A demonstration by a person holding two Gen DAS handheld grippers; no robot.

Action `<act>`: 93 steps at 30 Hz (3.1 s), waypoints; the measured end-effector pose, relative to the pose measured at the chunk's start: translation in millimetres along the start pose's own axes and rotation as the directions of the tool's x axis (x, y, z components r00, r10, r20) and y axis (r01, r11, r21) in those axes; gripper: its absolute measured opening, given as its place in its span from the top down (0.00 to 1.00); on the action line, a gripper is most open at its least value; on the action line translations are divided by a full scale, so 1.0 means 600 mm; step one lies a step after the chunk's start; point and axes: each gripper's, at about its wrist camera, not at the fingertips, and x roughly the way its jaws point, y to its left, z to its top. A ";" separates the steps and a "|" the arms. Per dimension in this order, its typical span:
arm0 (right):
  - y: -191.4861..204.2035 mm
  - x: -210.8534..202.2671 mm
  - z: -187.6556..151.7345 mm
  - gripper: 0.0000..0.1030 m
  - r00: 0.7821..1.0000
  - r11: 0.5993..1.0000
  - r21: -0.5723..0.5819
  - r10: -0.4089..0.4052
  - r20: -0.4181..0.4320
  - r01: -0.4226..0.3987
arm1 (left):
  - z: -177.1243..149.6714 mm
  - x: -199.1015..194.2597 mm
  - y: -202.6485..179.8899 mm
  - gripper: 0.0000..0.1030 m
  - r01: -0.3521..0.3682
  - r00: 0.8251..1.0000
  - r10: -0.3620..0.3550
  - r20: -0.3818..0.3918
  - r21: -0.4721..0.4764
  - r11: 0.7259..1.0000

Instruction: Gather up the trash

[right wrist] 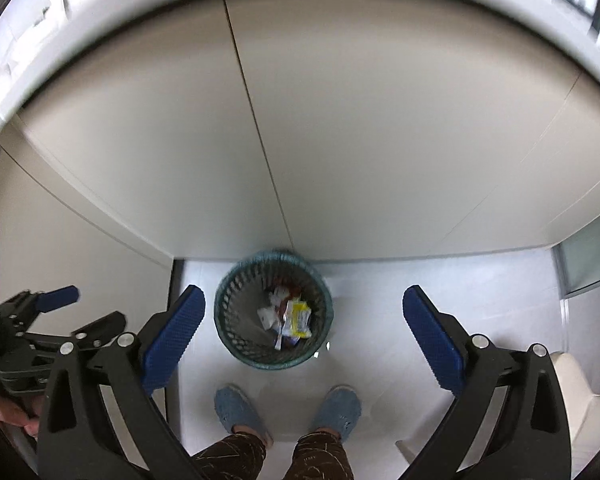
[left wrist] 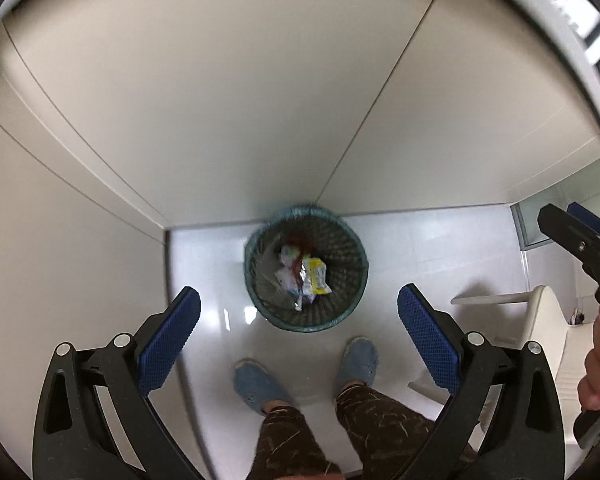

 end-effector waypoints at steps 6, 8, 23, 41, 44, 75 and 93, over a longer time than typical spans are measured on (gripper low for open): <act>0.009 -0.169 0.066 0.08 0.996 0.999 0.005 -0.053 0.071 0.053 | 0.048 -0.206 -0.029 0.06 -0.043 0.996 0.041 0.075 0.024 0.999; 0.014 -0.225 0.085 0.08 0.994 0.998 -0.003 -0.066 0.089 0.066 | 0.059 -0.271 -0.035 0.06 -0.054 0.993 0.053 0.110 0.002 0.999; 0.014 -0.467 0.164 0.08 0.987 1.000 -0.001 0.006 0.163 -0.006 | 0.093 -0.534 -0.074 0.06 -0.076 0.953 0.078 0.294 -0.021 0.997; 0.024 -0.520 0.212 0.08 0.981 0.999 -0.043 0.006 0.193 0.002 | 0.109 -0.576 -0.098 0.06 -0.066 0.947 0.076 0.312 -0.042 0.997; 0.025 -0.518 0.214 0.08 0.981 0.999 -0.045 0.015 0.191 -0.007 | 0.109 -0.577 -0.096 0.06 -0.066 0.945 0.078 0.316 -0.050 0.997; 0.014 -0.505 0.210 0.08 0.987 0.999 -0.037 0.010 0.162 -0.004 | 0.118 -0.571 -0.105 0.06 -0.068 0.943 0.082 0.323 -0.054 0.996; 0.013 -0.498 0.205 0.08 0.988 0.999 -0.033 0.016 0.152 -0.011 | 0.120 -0.566 -0.108 0.06 -0.115 0.940 0.125 0.317 -0.052 0.992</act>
